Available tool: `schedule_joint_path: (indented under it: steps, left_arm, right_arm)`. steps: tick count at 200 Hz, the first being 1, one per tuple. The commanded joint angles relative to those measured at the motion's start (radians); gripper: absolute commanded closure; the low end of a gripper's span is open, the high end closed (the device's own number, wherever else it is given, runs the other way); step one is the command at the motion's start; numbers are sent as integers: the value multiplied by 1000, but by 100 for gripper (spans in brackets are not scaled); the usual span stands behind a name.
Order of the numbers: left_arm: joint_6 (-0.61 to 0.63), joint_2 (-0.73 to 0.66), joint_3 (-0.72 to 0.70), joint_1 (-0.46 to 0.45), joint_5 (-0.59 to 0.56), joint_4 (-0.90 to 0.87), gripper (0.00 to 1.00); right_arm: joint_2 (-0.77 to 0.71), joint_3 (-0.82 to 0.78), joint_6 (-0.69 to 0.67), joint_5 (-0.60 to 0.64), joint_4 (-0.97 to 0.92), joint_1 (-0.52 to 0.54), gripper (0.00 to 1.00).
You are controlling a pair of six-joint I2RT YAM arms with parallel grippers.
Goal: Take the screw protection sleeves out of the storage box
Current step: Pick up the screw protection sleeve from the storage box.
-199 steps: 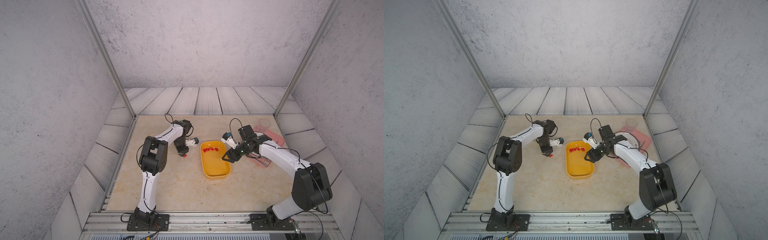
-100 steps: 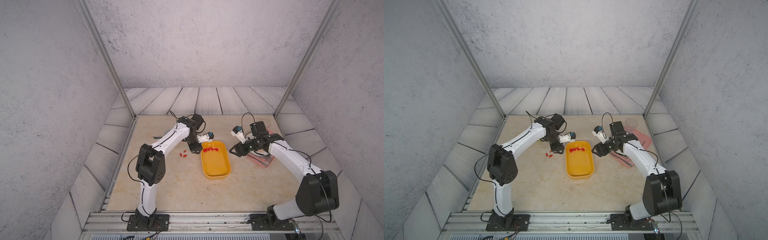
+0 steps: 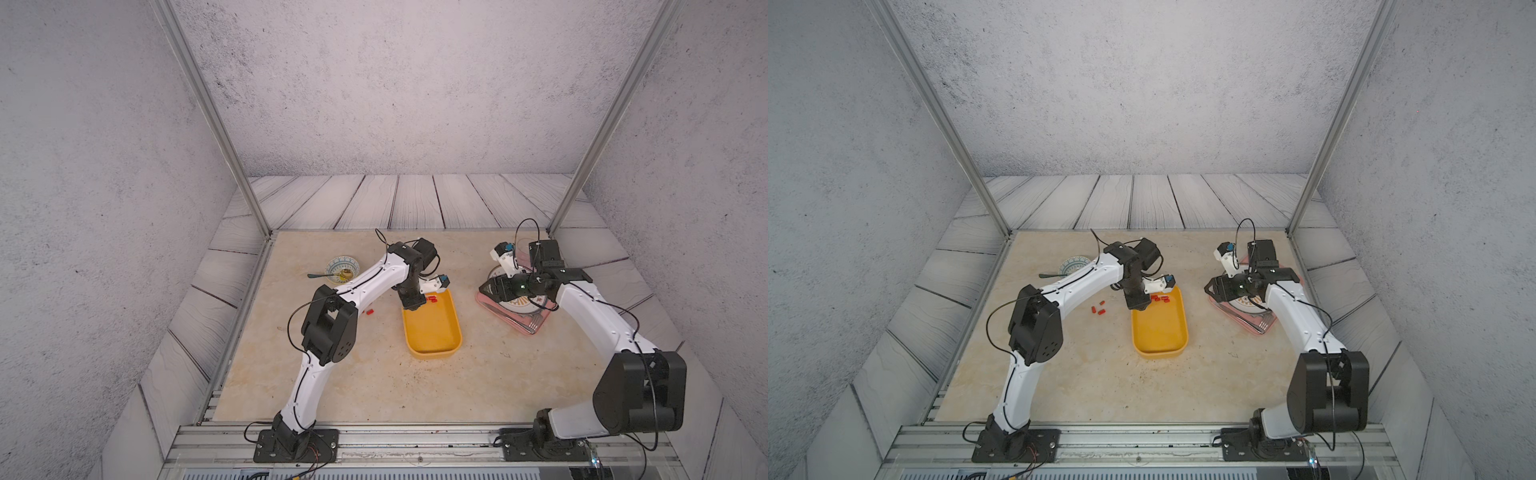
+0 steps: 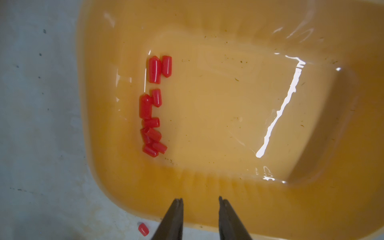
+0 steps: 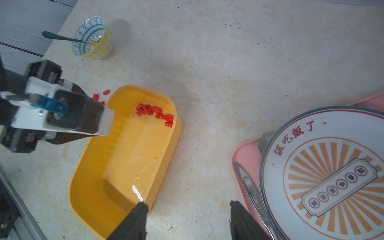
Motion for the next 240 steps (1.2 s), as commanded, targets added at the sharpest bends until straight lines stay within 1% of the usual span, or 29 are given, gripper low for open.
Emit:
schedule_joint_path:
  steps: [1,88,148,240]
  left_arm:
    - [-62,34,38,-8,-56,16,69]
    - [-77,152,142,-14,-135,47,72]
    - [-55,188,145,-19,-171,69,72]
    - [-38,224,149,-23,-183,93,73]
  right_arm:
    - [-41,-14,13,-8,1,-7,34]
    - [-49,-16,19,-13,6,-18,34]
    - [-48,-17,19,-16,6,-23,34]
    - [-51,-19,21,-23,6,-27,34]
